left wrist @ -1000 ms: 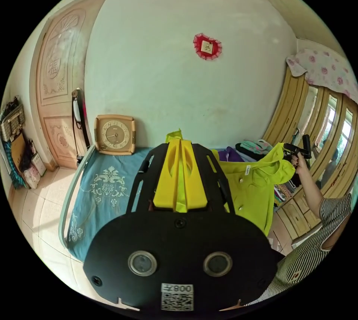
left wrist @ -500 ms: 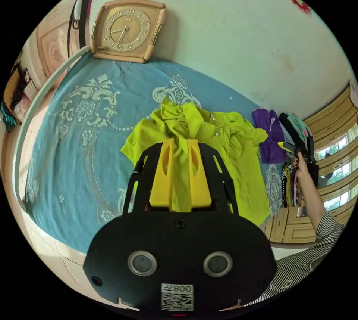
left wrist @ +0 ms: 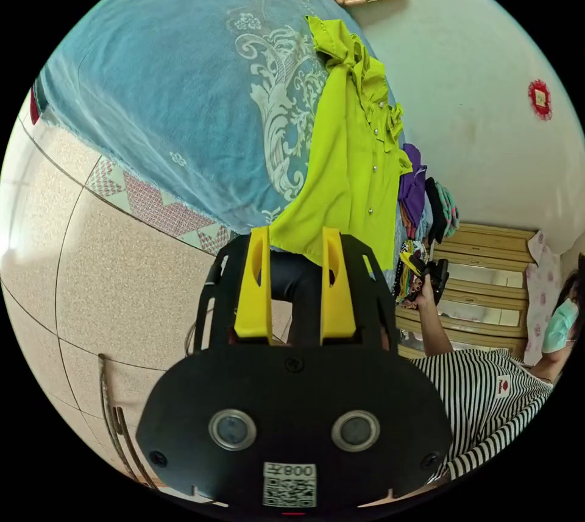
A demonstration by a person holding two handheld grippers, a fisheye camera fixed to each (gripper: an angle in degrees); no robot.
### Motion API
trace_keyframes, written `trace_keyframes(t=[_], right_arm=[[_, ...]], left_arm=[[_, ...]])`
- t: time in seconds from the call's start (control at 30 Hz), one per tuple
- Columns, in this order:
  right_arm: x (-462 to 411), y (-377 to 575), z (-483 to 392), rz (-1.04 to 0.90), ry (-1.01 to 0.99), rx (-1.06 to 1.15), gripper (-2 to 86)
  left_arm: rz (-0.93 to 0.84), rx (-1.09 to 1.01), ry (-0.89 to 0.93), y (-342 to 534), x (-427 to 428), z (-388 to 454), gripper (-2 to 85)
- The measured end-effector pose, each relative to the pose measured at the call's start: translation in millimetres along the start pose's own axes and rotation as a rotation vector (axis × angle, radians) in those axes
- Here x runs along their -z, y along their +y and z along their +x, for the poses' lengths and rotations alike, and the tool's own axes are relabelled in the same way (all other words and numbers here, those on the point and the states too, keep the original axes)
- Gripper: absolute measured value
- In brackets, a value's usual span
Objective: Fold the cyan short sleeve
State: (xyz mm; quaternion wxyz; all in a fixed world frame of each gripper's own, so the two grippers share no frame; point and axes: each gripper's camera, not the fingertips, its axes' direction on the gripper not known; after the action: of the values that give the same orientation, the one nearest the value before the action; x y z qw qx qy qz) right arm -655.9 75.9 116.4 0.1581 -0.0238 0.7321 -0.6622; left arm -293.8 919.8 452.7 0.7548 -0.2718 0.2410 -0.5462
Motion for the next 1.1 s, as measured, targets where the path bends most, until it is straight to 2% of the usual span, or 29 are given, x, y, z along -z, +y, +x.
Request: trace_keyframes(t=[0.2, 0.53, 0.63, 0.77, 0.87, 1.1], right_arm=[[-33, -4, -29, -0.072, 0.110, 0.003, 8.5], [-76, -17, -51, -0.166, 0.151, -0.043, 6.4], [-81, -19, -54, -0.177, 0.153, -0.055, 5.1], [-87, -22, -62, -0.203, 0.169, -0.033, 1.8], [-90, -22, -65, -0.237, 0.143, -0.026, 0.8], [-67, -7, -52, -0.216, 0.121, -0.045, 0.2]], left_arm=[[-0.029, 0.027, 0.048, 6, -36, -29, 12.9], [-0.051, 0.065, 0.071, -2, -76, -76, 12.7], [-0.060, 0.066, 0.066, -3, -87, -86, 10.8], [-0.031, 0.093, 0.116, 4, -92, -100, 3.4], [-0.011, 0.068, 0.141, 16, -86, -104, 2.0], [-0.020, 0.012, 0.171, 51, -74, -117, 5.4]])
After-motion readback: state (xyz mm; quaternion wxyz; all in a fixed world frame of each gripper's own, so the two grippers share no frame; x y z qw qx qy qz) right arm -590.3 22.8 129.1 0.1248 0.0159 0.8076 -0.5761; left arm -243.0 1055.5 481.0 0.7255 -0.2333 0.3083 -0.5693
